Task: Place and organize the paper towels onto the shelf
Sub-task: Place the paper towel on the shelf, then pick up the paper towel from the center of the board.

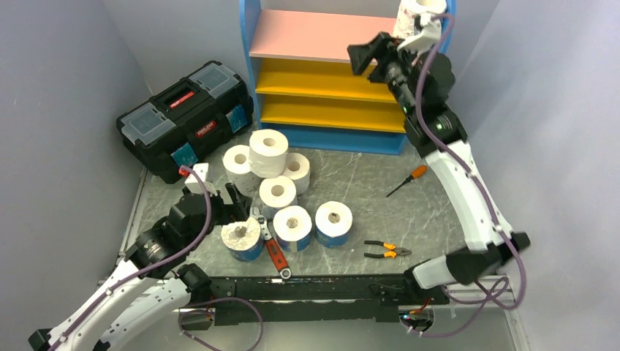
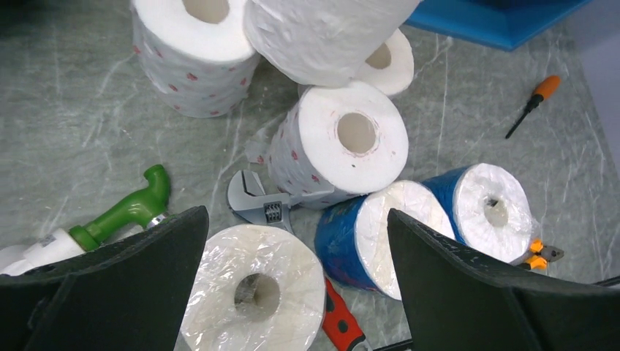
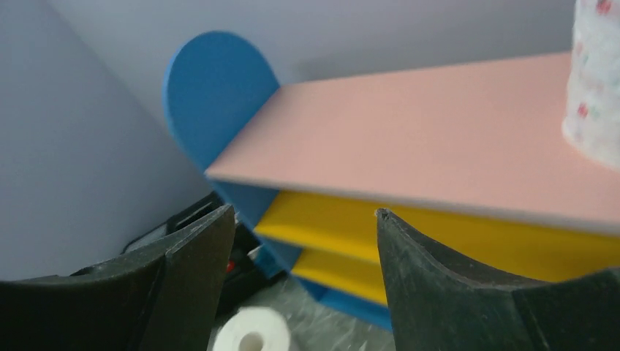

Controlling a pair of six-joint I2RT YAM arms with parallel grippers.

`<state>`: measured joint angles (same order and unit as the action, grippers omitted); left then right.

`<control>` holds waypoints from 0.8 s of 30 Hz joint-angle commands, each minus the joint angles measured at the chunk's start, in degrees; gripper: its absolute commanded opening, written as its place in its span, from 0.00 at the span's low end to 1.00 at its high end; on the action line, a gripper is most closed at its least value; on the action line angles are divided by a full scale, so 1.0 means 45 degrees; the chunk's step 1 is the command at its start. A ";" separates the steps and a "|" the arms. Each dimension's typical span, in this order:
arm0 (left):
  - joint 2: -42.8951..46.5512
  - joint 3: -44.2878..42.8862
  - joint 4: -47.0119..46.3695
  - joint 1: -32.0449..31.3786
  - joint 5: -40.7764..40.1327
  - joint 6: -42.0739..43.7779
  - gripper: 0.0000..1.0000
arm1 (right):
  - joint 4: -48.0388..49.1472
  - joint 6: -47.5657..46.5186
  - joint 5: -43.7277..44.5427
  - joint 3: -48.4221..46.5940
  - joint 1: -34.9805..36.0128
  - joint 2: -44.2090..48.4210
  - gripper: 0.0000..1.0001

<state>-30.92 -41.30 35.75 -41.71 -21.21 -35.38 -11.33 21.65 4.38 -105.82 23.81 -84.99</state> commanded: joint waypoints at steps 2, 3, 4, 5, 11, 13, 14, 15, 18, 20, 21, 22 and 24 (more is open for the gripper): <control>0.0742 -0.0570 0.0674 -0.0028 -0.1312 -0.0104 0.99 | 0.0602 0.1627 -0.1744 0.3572 0.0842 0.2038 0.73; 0.0824 -0.0618 0.0800 -0.0034 -0.1435 -0.0117 0.99 | 0.0072 0.1617 -0.1729 0.3938 0.1085 0.2179 0.73; 0.0900 -0.0670 0.0879 -0.0043 -0.1553 -0.0131 0.99 | -0.0451 0.1605 -0.1598 0.4245 0.1462 0.2306 0.73; 0.0963 -0.0711 0.0974 -0.0031 -0.1646 -0.0174 0.99 | -0.0912 0.1540 -0.1504 0.4578 0.1734 0.2420 0.73; 0.1360 -0.0271 0.1132 -0.0040 -0.1826 -0.0581 0.99 | -0.2887 0.1895 0.0973 0.7643 0.3010 0.3909 0.74; 0.1555 -0.0074 0.1175 -0.0038 -0.1830 -0.0651 0.99 | -0.3221 0.2241 0.1601 0.8952 0.3060 0.4617 0.74; 0.1633 0.0013 0.1201 -0.0028 -0.1837 -0.0705 0.99 | -0.3219 0.2325 0.1721 0.9593 0.3062 0.5021 0.74; 0.1716 0.0110 0.1273 -0.0030 -0.1857 -0.0773 0.99 | -0.3147 0.2431 0.1712 1.0276 0.3067 0.5471 0.74; 0.1911 0.0340 0.1489 -0.0038 -0.1833 -0.0919 0.99 | -0.2665 0.2583 0.0750 1.1904 0.3085 0.6625 0.74; 0.1992 0.0479 0.1608 -0.0030 -0.1823 -0.1094 1.00 | -0.2618 0.2811 0.0355 1.2608 0.3087 0.7154 0.74; 0.1978 0.0578 0.1639 -0.0028 -0.1784 -0.1154 0.99 | -0.2601 0.2958 0.0345 1.2929 0.3087 0.7403 0.74; 0.1945 0.0690 0.1635 -0.0027 -0.1738 -0.1234 0.99 | -0.2582 0.3074 0.0343 1.3198 0.3087 0.7527 0.74; 0.1800 0.0910 0.1606 -0.0035 -0.1577 -0.1387 0.99 | -0.2658 0.3266 0.0268 1.3659 0.3076 0.7560 0.74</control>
<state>-22.41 -38.74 42.72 -41.71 -28.36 -39.35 -25.23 33.50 6.87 -47.40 37.56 -52.31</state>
